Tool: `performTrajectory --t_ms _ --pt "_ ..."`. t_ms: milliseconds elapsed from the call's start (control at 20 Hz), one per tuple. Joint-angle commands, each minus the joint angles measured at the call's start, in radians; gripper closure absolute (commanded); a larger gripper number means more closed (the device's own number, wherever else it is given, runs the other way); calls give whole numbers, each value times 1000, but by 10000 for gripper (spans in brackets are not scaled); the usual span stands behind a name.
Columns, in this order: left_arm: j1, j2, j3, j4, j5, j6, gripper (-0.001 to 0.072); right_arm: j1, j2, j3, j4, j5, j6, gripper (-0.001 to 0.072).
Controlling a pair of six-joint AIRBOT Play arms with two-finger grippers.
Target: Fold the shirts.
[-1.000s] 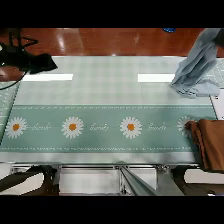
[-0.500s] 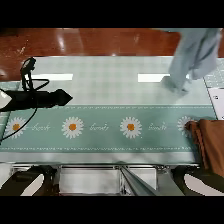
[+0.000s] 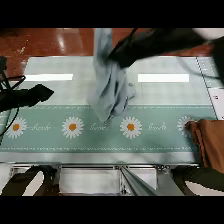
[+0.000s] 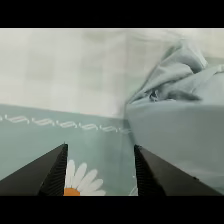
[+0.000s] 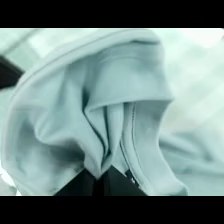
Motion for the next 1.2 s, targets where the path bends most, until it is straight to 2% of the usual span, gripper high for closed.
performTrajectory --t_ms 0,100,150,200,300,450,550,650,700,900,1150 --pt "28 11 -10 -11 -74 15 200 125 -112 -219 91 -132 84 690" --pt "2 11 -28 -13 -68 17 200 178 -214 -240 163 -183 90 681" --pt "-11 11 -38 -14 -66 17 200 191 -257 -240 216 -190 90 532" --pt "-25 11 -47 -15 -66 16 200 195 -290 -238 277 -191 72 286" --pt "-55 7 -67 -15 -69 16 200 159 -314 -197 290 -161 53 304" --pt "-80 3 -74 -13 -134 16 200 -47 -267 -94 235 2 54 304" --pt "-67 0 -74 29 -205 10 200 -253 -184 -89 134 52 82 304" --pt "-39 -11 -84 80 -243 -55 200 -422 -112 -141 -8 63 146 305" --pt "-32 -19 -105 59 -244 -62 200 -496 -81 -204 -48 54 167 305" --pt "-32 -84 -274 -93 -194 -40 200 -646 -34 -508 17 -19 151 305" --pt "-46 -153 -441 -380 53 74 200 -632 -47 -655 109 -172 109 306"
